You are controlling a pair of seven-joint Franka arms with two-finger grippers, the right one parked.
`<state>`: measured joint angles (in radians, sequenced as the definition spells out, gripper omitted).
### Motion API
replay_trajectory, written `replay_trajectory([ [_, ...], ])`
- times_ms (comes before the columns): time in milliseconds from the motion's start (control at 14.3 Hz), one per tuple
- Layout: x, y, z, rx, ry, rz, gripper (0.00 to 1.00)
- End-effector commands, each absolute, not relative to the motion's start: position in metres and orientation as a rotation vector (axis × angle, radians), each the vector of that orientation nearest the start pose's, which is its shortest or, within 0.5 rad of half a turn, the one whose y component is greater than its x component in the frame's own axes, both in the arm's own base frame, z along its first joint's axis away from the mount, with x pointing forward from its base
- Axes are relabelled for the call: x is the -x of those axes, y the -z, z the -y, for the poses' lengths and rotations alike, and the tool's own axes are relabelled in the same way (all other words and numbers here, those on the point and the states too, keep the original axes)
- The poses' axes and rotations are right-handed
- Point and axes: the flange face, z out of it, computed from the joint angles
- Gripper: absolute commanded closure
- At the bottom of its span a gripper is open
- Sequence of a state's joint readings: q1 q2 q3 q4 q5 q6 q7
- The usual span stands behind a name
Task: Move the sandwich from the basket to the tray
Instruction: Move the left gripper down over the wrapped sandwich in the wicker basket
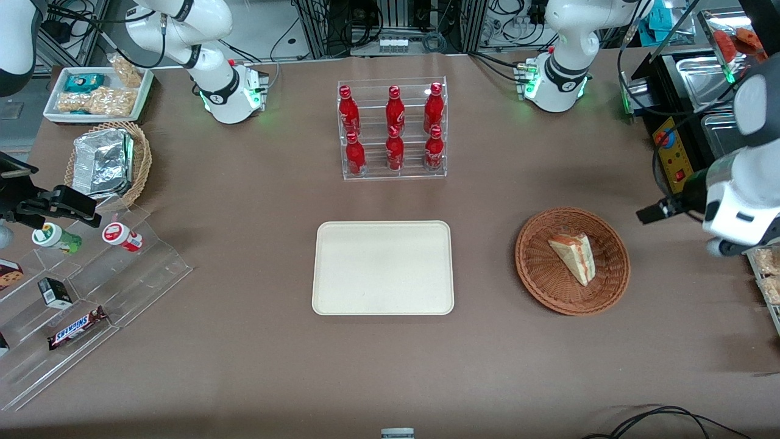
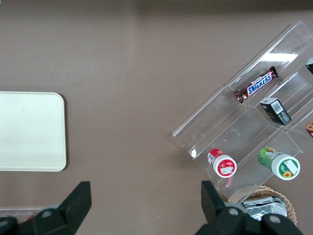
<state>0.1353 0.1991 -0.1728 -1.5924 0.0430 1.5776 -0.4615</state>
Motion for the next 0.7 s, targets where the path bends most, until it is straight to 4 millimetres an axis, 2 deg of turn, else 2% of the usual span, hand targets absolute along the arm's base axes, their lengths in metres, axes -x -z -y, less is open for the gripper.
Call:
replay_trajectory([
  [0,-0.601,-0.442,0.020,2.966,-0.228,0.837,0.00],
  [279,-0.595,-0.365,0.023,2.979,-0.113,0.926,0.00],
  [628,-0.585,-0.308,0.046,2.978,-0.066,1.001,0.00],
])
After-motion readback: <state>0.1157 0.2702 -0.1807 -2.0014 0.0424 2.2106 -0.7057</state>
